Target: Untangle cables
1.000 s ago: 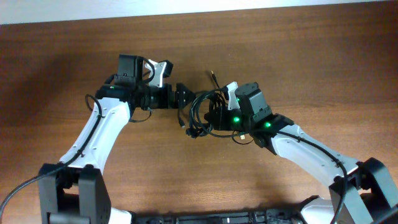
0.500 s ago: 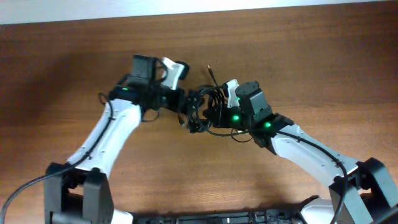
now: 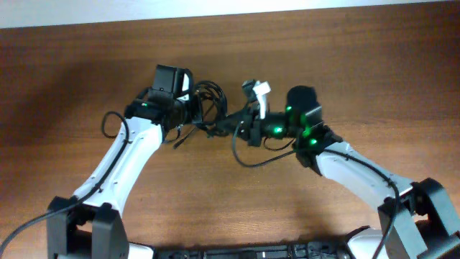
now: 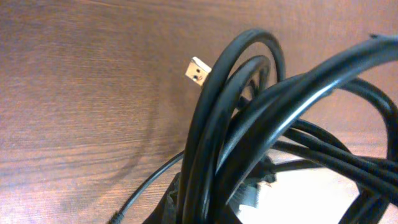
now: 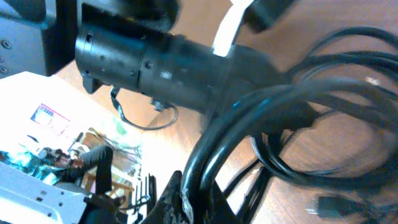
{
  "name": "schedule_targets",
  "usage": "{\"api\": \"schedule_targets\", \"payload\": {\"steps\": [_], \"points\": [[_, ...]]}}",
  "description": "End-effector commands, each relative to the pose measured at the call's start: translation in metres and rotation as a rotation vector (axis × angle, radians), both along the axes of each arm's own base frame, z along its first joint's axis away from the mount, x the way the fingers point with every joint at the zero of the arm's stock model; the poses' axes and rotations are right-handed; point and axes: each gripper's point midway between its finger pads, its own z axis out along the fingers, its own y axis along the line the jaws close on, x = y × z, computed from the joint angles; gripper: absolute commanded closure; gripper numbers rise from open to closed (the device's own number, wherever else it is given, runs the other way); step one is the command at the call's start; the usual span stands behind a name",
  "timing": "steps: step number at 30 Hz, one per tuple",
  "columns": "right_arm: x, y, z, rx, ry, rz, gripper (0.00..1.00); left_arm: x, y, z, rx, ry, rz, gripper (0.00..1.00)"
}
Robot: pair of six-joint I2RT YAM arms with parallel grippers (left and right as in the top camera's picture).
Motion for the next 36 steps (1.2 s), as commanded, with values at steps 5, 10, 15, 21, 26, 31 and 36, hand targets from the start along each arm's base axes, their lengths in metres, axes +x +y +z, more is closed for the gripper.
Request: {"api": "schedule_targets", "payload": {"steps": [5, 10, 15, 21, 26, 31, 36], "points": [[0.047, -0.099, 0.026, 0.068, 0.046, -0.152, 0.96, 0.003, 0.141, -0.014, 0.086, 0.073, 0.581, 1.00], [0.069, -0.124, -0.045, -0.094, 0.369, -0.444, 0.87, 0.014, 0.144, -0.007, -0.204, 0.092, 0.621, 1.00], [0.038, -0.058, -0.048, -0.222, 0.074, -0.238, 0.07, 0.017, 0.070, 0.006, -0.165, -0.021, -0.003, 1.00], [0.040, -0.020, -0.084, -0.505, -0.157, -0.350, 0.01, -0.002, -0.009, 0.009, -0.137, -0.059, -0.339, 1.00], [0.041, -0.022, -0.130, -0.613, -0.108, -0.354, 0.01, -0.014, -0.038, 0.014, -0.178, -0.059, -0.424, 1.00], [0.035, -0.015, -0.132, -0.590, -0.091, -0.306, 0.96, -0.016, -0.039, 0.036, -0.184, -0.118, -0.432, 1.00], [0.022, 0.004, -0.063, -0.327, -0.178, -0.160, 0.96, -0.013, -0.028, 0.031, -0.136, -0.100, -0.367, 1.00]]}}
